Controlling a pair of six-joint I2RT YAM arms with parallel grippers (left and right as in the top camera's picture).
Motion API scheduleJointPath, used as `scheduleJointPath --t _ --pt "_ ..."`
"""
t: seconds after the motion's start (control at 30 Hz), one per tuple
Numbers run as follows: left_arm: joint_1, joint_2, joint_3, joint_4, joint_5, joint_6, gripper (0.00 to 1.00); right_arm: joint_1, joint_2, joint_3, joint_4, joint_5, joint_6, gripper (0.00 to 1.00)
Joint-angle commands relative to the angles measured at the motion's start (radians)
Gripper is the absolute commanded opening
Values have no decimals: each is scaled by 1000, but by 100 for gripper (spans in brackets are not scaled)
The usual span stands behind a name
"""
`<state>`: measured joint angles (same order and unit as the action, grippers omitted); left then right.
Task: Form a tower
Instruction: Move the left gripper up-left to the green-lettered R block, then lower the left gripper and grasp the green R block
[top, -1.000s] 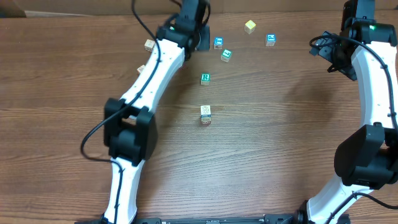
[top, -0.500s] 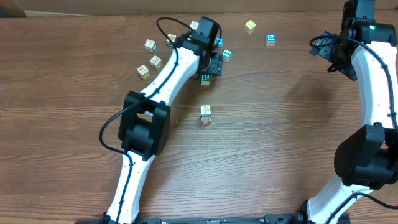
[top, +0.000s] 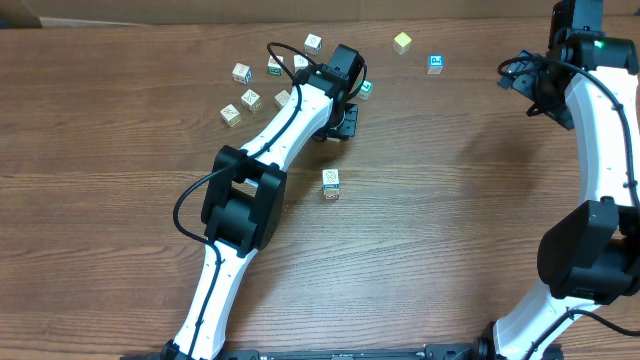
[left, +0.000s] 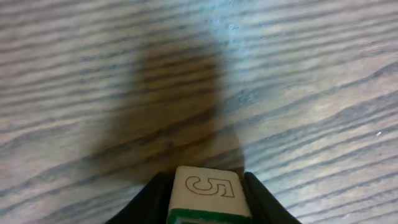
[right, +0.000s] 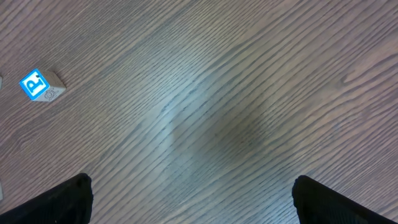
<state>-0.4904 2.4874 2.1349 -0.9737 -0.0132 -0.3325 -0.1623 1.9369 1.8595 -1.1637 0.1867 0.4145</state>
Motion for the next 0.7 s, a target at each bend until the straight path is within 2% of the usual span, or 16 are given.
scheduleJointPath --t 0.0,0.23,0.47,0.67 --pt "1 9 22 -42 -45 4 25 -2 -6 5 3 3 0 100" --pt "14 5 87 -118 -77 15 20 -2 -6 5 3 3 0 100" --pt "36 5 127 -257 -155 15 20 -2 -6 5 3 3 0 100" --pt "91 5 127 -383 -155 15 20 -2 -6 5 3 3 0 100"
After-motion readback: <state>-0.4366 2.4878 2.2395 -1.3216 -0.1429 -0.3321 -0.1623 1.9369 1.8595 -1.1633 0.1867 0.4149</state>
